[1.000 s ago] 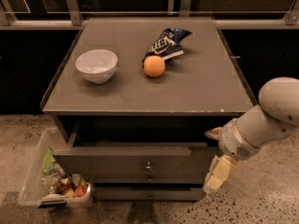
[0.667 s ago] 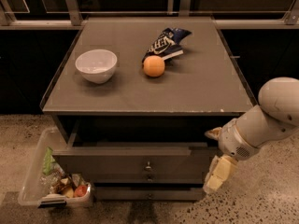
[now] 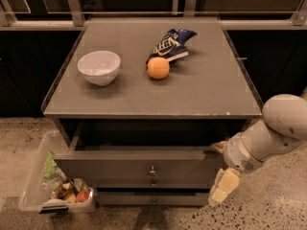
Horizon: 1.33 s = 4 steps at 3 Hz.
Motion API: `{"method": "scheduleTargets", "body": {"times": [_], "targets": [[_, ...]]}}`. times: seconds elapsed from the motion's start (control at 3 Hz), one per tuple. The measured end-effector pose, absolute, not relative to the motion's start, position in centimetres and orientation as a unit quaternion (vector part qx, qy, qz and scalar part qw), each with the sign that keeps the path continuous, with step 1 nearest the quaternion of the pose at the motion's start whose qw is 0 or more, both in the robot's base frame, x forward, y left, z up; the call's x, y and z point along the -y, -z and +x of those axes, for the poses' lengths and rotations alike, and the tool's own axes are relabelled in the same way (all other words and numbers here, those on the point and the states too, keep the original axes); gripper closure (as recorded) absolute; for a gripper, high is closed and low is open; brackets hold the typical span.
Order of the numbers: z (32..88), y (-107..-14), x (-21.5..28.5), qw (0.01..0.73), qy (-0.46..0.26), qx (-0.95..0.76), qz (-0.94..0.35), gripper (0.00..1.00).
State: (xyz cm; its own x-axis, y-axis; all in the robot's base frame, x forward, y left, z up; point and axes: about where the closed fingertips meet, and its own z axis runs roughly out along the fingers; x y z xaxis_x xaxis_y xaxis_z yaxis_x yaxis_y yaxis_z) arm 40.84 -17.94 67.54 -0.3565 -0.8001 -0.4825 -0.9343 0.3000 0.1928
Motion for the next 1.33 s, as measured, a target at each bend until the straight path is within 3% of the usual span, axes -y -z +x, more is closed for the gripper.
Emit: {"method": "scheduleTargets", "body": {"times": [1.33], "targets": [[36.3,-68.2,19.0,0.1,-0.24,-0.812,-0.522,0.0]]}}
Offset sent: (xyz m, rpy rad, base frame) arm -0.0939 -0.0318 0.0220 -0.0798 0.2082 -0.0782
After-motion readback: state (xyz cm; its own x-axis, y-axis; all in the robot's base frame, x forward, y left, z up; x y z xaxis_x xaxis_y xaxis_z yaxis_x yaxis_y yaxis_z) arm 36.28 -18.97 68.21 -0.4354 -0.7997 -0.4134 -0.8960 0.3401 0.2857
